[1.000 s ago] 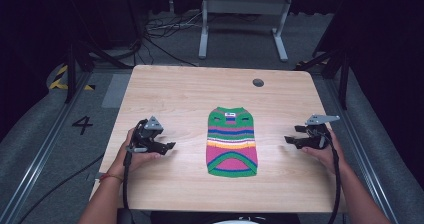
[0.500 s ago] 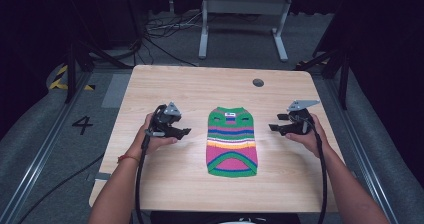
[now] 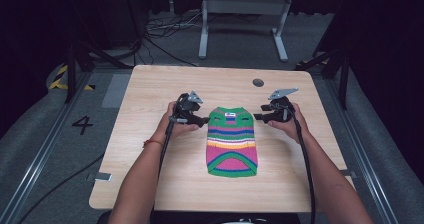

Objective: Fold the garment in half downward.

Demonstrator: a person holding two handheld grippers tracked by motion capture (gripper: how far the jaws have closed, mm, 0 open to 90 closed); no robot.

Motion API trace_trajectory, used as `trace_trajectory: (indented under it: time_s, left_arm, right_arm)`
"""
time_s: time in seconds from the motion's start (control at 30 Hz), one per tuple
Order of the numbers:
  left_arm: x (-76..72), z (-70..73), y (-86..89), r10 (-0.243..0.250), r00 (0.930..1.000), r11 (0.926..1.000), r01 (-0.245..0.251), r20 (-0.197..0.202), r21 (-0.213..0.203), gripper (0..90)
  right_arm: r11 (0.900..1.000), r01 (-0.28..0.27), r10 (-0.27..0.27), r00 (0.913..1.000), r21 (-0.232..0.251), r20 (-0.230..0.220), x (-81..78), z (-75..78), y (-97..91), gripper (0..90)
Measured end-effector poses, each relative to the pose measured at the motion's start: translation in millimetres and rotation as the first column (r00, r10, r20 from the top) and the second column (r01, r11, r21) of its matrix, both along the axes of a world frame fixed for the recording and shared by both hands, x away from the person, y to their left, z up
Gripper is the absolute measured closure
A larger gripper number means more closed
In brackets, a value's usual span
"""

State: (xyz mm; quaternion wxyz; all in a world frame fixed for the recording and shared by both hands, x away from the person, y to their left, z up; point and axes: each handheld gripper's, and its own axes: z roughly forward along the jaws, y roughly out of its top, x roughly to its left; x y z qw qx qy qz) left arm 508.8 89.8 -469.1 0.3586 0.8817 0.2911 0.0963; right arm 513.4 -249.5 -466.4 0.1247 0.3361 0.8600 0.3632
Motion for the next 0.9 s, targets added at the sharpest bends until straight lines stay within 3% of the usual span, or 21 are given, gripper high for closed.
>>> trace_trajectory:
  time_s: [0.13, 0.2, 0.37, 0.53, 0.77, 0.83, 0.9]
  left_arm:
    - [10.9, -4.6, -11.1, 0.014, 0.9999, 0.9997, -0.014, -0.007, -0.022, 33.6]
    - [16.7, -9.3, -15.4, 0.038, 0.9991, 0.9977, -0.039, -0.016, -0.056, 33.6]
    - [29.4, -17.9, -20.6, 0.095, 0.9949, 0.9944, -0.096, -0.034, -0.044, 34.8]
    - [37.9, -22.6, -20.0, 0.140, 0.9886, 0.9896, -0.142, -0.056, -0.026, 37.3]
    - [43.2, -29.2, -20.5, 0.143, 0.9876, 0.9886, -0.146, -0.065, -0.036, 43.6]
    - [44.3, -32.5, -23.1, 0.128, 0.9886, 0.9913, -0.130, -0.078, -0.021, 45.1]
    - [44.8, -33.4, -23.8, 0.122, 0.9895, 0.9916, -0.125, -0.078, -0.034, 46.4]
  right_arm:
    - [1.0000, 0.007, -0.007, 0.9998, 0.003, -0.016, 10.0, -3.8, 4.5, 47.9]
    - [1.0000, 0.007, -0.007, 0.9999, -0.003, -0.009, 14.4, -5.6, 8.5, 49.5]
    - [0.9995, 0.007, -0.008, 0.9996, -0.030, -0.025, 23.3, -13.0, 18.7, 50.2]
    - [0.9997, 0.017, -0.018, 0.9991, -0.018, -0.037, 29.6, -20.2, 25.6, 52.4]
    - [0.9995, 0.029, -0.029, 0.9987, -0.013, -0.042, 35.0, -27.6, 32.7, 55.1]
    - [0.9994, 0.033, -0.033, 0.9982, -0.011, -0.050, 36.8, -30.0, 34.8, 55.1]
    - [0.9994, 0.033, -0.034, 0.9980, -0.012, -0.053, 38.0, -31.7, 34.5, 54.4]
